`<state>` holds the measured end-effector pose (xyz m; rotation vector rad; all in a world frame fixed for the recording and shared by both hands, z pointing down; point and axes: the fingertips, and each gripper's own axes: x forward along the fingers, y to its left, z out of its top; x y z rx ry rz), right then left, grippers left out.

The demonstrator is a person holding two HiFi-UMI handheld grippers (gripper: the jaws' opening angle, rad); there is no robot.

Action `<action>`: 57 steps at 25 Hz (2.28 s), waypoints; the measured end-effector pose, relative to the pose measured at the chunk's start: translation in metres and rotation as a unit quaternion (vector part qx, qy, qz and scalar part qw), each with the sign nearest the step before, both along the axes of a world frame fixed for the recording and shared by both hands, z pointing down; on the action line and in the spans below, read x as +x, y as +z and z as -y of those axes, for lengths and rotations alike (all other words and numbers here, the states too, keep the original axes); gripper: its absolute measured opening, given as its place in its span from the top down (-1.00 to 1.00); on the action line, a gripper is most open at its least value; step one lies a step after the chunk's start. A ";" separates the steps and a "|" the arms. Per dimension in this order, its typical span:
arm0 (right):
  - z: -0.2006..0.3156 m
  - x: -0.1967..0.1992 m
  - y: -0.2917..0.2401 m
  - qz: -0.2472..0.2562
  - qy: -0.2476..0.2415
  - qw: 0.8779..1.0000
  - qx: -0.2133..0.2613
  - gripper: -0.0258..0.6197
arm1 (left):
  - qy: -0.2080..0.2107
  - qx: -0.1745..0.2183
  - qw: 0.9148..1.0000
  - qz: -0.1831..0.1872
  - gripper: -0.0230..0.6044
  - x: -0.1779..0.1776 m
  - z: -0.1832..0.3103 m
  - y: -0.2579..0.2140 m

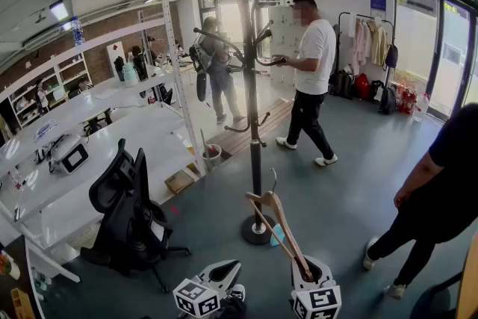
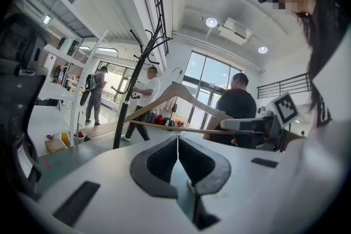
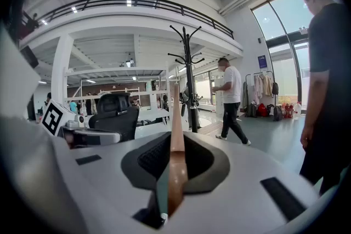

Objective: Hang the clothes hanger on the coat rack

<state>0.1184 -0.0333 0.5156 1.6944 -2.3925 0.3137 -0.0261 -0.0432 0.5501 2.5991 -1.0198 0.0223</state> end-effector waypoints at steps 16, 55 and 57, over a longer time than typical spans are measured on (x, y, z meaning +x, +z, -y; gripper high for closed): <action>0.139 -0.022 -0.040 0.008 0.030 0.999 0.043 0.73 | 0.041 0.046 0.998 0.009 0.91 -0.016 0.135 -0.029; 0.425 -0.055 -0.129 -0.008 -0.065 0.993 0.096 0.73 | 0.017 0.025 0.999 0.011 0.91 -0.022 0.319 -0.019; 0.429 -0.053 -0.123 0.008 -0.074 0.993 0.093 0.73 | 0.015 0.024 0.999 0.016 0.91 -0.018 0.323 -0.017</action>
